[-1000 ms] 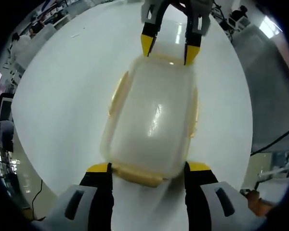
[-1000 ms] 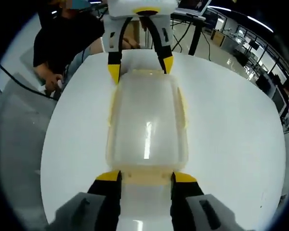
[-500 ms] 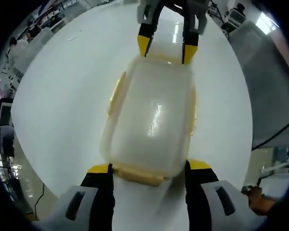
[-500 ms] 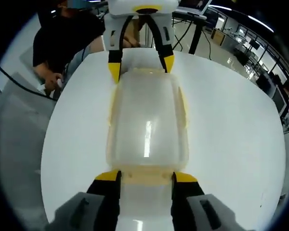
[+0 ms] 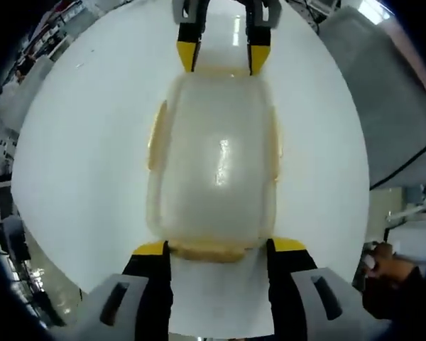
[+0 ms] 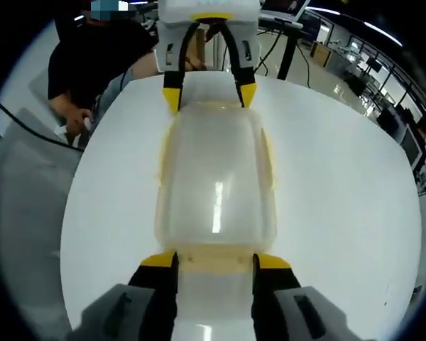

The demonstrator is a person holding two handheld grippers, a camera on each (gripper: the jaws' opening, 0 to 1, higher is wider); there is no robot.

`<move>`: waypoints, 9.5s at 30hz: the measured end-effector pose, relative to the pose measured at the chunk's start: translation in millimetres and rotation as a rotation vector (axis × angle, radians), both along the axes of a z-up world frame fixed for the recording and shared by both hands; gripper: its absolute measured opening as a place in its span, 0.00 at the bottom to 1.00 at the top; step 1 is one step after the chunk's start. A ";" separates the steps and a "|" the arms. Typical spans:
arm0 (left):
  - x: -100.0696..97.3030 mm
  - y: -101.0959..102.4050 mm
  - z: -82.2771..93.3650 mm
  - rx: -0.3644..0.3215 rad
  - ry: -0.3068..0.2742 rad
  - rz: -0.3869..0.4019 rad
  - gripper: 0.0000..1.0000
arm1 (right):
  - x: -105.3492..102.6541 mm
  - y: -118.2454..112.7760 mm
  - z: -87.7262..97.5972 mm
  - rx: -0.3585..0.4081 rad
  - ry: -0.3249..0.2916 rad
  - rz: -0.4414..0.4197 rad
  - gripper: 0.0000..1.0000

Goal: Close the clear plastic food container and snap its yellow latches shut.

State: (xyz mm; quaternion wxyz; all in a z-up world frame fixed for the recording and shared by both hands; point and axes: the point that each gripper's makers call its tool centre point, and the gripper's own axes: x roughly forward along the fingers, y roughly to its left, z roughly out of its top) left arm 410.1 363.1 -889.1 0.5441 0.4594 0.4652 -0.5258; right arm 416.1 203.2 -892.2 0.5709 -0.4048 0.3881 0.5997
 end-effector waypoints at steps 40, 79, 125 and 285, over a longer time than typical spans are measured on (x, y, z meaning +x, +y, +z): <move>-4.8 -5.6 38.2 -0.069 -0.015 0.093 0.37 | -2.4 -6.4 37.3 0.010 -0.021 0.075 0.36; 0.5 -136.3 103.5 -0.158 -0.113 0.096 0.37 | 5.2 -136.9 95.2 -0.066 -0.041 0.105 0.36; 12.7 -241.8 74.3 -0.210 -0.060 0.056 0.37 | 9.7 -245.7 69.9 -0.214 0.012 0.041 0.37; -2.0 -253.3 96.7 -0.641 -0.185 0.612 0.35 | -13.5 -122.2 102.5 0.368 0.057 -0.677 0.34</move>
